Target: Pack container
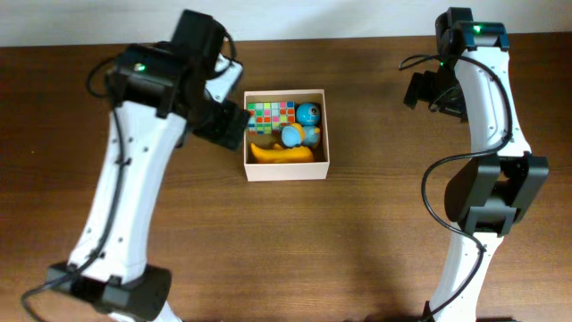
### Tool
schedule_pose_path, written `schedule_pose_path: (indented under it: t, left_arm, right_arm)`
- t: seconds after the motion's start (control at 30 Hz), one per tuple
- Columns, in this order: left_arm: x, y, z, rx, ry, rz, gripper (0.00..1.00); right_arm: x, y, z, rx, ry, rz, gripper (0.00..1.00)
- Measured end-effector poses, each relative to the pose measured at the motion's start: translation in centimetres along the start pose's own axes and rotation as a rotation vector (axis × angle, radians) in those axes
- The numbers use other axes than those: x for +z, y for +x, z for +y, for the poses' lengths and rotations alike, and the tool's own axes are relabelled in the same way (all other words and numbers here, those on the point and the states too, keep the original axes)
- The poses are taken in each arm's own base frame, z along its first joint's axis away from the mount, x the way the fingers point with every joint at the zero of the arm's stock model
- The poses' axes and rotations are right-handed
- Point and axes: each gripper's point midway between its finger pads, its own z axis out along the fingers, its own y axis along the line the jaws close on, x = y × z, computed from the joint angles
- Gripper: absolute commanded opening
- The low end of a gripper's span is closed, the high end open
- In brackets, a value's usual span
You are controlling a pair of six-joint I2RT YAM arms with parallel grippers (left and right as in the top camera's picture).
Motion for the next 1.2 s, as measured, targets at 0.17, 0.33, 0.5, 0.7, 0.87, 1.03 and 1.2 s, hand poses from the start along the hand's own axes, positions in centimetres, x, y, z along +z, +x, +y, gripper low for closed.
schedule_pose_path:
  t: [0.17,0.33,0.5,0.7,0.87,1.03,1.2]
  left_arm:
    - [-6.3,-1.5,3.3,-0.089,-0.06,-0.308,0.99]
    - [-12.8,-0.2,4.9,-0.14,-0.104,-0.621,0.99]
    - [-14.2,2.0,5.5,-0.16,-0.131,-0.857,0.99]
    - [-10.3,5.5,4.8,-0.148,-0.14,-0.999,0.99]
    - [-7.8,8.3,3.5,-0.109,-0.16,-1.136,0.99]
    - [-4.8,10.9,2.4,-0.064,-0.193,-1.223,0.99]
    - [-1.1,13.0,1.7,-0.05,-0.204,-1.237,0.99]
  right_arm:
    - [0.0,0.0,0.0,0.0,0.0,0.0,0.99]
    - [0.0,0.0,0.0,0.0,0.0,0.0,0.99]
    - [0.0,0.0,0.0,0.0,0.0,0.0,0.99]
    - [0.0,0.0,0.0,0.0,0.0,0.0,0.99]
    - [0.0,0.0,0.0,0.0,0.0,0.0,0.99]
    - [0.0,0.0,0.0,-0.001,0.0,0.0,0.99]
    - [0.0,0.0,0.0,0.0,0.0,0.0,0.99]
